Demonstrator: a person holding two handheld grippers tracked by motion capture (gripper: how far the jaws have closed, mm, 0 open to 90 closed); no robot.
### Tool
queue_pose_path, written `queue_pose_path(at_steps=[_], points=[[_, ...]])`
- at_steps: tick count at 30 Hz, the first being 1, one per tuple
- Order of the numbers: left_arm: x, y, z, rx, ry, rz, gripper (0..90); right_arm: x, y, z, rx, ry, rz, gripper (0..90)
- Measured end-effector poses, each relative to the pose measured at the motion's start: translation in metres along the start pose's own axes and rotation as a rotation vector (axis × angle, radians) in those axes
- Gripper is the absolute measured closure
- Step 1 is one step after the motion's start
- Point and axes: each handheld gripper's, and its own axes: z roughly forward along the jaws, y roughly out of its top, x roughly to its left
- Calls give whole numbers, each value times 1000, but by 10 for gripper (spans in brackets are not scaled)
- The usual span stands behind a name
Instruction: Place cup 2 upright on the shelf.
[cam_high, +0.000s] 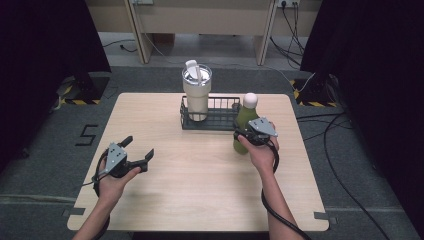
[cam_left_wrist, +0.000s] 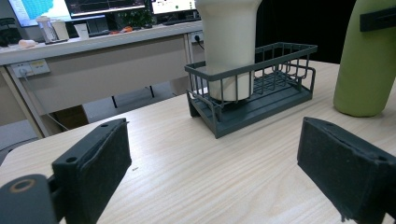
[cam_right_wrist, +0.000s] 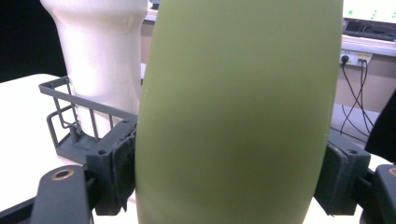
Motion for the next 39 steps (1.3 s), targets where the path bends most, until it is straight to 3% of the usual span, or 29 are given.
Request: queue_pose_path(at_steps=[39], points=[[0,-1,0,-3,5,1,98,3,57,2,-74,24,15,221]])
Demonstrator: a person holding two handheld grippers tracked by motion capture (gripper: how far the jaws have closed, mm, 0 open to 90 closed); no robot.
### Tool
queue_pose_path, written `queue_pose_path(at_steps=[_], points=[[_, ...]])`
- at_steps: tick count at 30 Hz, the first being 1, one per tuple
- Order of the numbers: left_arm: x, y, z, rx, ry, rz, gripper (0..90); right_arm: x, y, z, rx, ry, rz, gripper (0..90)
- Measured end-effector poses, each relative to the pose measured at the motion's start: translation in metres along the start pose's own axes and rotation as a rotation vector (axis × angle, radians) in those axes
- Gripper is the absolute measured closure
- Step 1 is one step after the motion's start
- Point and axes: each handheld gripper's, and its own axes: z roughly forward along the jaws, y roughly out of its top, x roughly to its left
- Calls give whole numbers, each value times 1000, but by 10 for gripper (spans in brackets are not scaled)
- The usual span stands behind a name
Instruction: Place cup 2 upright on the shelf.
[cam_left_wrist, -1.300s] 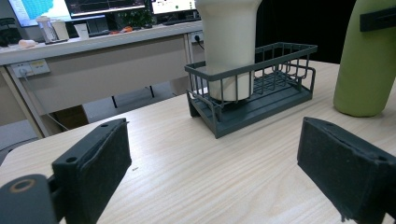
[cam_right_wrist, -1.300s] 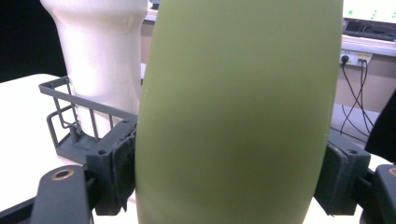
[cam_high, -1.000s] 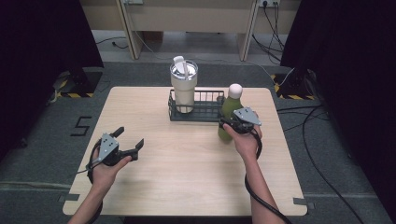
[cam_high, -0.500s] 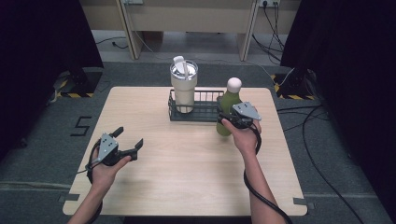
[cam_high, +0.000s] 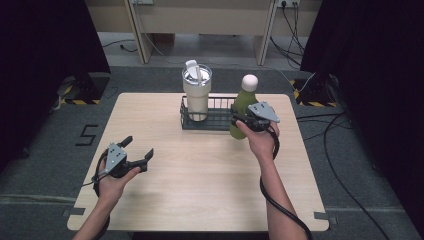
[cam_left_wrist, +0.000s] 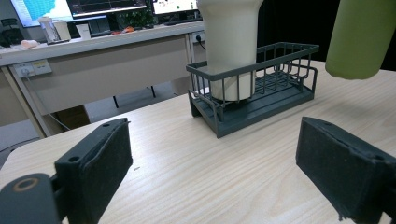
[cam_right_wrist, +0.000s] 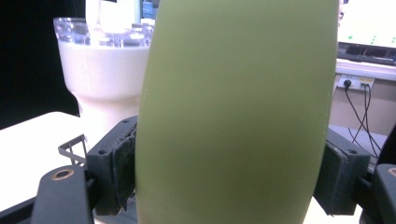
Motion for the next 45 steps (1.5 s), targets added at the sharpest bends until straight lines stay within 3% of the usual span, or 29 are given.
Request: queue_pose_path(at_steps=[45], points=[[2,0,-1,0,5,-2,115,1,41,27,-44,-12,20,221]])
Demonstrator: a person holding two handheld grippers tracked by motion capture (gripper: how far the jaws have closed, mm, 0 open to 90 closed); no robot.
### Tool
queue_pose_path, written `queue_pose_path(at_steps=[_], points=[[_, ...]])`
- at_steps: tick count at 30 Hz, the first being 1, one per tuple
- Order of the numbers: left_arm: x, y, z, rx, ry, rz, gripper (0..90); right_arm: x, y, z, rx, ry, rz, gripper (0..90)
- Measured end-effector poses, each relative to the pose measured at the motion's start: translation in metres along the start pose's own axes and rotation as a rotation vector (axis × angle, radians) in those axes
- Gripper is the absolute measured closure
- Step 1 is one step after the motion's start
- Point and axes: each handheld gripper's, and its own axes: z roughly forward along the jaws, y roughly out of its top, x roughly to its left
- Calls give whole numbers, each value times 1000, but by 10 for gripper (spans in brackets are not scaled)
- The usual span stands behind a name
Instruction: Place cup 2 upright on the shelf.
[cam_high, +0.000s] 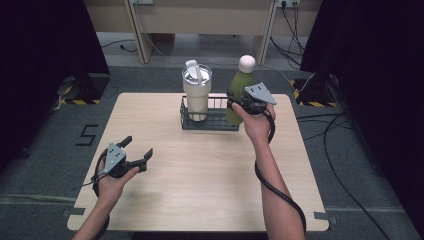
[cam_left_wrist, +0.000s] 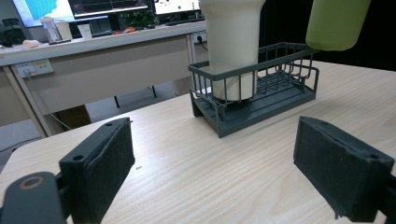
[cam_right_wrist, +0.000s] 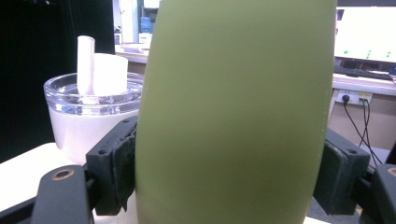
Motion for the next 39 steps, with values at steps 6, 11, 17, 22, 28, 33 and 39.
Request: queue_pose_path(at_steps=[6,11,17,22,28,33,39], points=[[0,0,0,-1,1,-1,117,1,2,5,-3,0,2,221],[0,0,0,-1,1,-1,119,2,5,8,-1,-2,5,221],[0,0,0,-1,0,-2,122,2,8,12,-1,-3,10,221],[0,0,0,0,0,-2,125,2,10,15,-2,-4,10,221],[0,0,-1,-1,-1,-1,128,3,13,20,-2,-5,12,221],[0,-1,-1,-3,-2,-4,130,5,16,24,-5,-4,13,221],[0,0,-1,-4,-4,-6,133,5,18,29,-1,-4,13,221]])
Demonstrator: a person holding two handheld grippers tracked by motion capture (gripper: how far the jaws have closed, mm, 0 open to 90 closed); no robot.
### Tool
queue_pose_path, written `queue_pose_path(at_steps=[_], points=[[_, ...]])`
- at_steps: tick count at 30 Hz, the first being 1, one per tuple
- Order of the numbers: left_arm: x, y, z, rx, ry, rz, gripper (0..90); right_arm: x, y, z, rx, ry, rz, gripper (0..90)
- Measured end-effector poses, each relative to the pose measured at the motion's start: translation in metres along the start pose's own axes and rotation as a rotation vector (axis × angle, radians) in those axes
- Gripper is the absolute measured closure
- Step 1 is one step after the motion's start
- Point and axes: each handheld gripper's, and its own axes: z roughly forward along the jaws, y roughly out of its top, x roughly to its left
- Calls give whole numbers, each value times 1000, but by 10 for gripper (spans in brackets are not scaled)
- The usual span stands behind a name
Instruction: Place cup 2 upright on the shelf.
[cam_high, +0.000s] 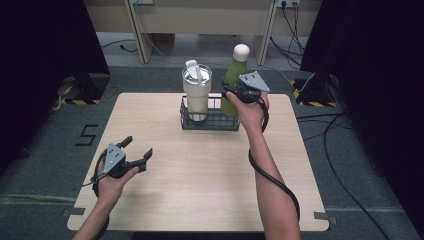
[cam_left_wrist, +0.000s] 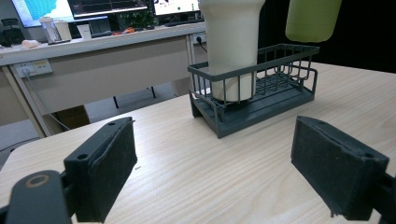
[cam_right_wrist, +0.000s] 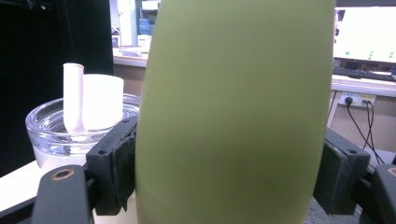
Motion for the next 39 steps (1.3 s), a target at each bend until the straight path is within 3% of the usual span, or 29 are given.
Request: queue_pose_path(at_steps=[39], points=[[-1,-1,0,0,-8,-4,138,-8,2,40,55,-33,24,221]])
